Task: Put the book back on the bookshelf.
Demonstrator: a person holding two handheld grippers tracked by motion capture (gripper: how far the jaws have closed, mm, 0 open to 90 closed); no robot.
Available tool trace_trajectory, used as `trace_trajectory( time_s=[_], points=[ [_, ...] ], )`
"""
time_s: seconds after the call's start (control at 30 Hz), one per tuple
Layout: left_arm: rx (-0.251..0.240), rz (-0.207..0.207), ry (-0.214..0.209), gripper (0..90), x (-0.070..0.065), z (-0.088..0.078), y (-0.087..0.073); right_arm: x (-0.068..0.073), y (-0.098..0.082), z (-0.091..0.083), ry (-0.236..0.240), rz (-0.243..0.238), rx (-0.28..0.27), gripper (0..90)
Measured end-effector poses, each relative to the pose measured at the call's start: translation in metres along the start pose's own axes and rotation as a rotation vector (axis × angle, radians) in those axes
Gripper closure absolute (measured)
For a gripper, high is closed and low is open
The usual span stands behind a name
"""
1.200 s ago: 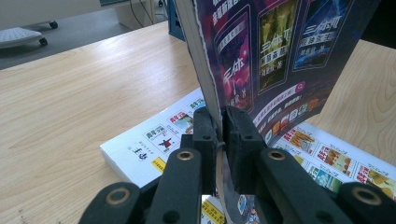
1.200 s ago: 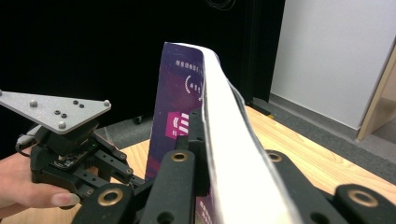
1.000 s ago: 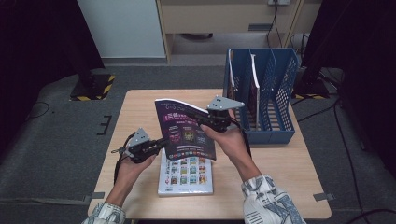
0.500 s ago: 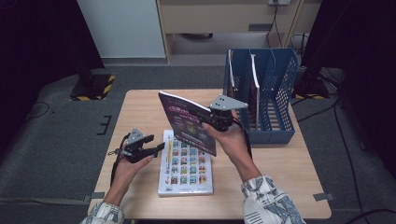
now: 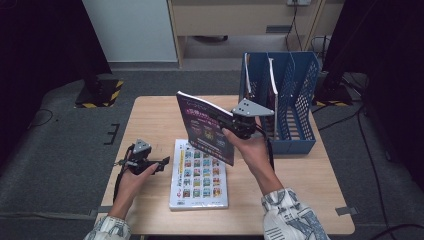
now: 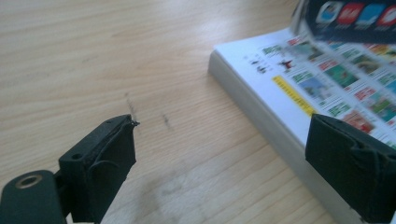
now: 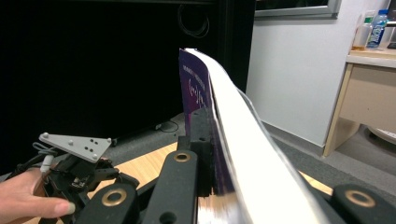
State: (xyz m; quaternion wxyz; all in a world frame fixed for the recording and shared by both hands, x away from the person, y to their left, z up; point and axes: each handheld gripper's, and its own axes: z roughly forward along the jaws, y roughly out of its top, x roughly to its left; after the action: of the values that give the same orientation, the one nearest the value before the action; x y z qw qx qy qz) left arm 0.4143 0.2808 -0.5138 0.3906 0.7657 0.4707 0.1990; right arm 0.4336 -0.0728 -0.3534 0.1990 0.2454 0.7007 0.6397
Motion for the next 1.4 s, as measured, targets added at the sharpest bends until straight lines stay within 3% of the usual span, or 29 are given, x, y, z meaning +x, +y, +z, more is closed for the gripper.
trace_trajectory(
  time_s=[0.4,0.97,1.4],
  points=[
    [0.061,-0.036,0.065,6.3,0.014,0.004,-0.010,-0.008,-0.001,-0.016,-0.025,0.006,-0.012,83.9],
    [0.104,-0.048,0.089,6.1,0.019,0.007,-0.015,-0.018,-0.002,-0.047,-0.055,0.014,-0.025,83.9],
    [0.118,-0.033,0.095,5.2,0.019,0.010,-0.017,-0.026,-0.006,-0.067,-0.073,0.028,-0.032,83.9]
  ],
)
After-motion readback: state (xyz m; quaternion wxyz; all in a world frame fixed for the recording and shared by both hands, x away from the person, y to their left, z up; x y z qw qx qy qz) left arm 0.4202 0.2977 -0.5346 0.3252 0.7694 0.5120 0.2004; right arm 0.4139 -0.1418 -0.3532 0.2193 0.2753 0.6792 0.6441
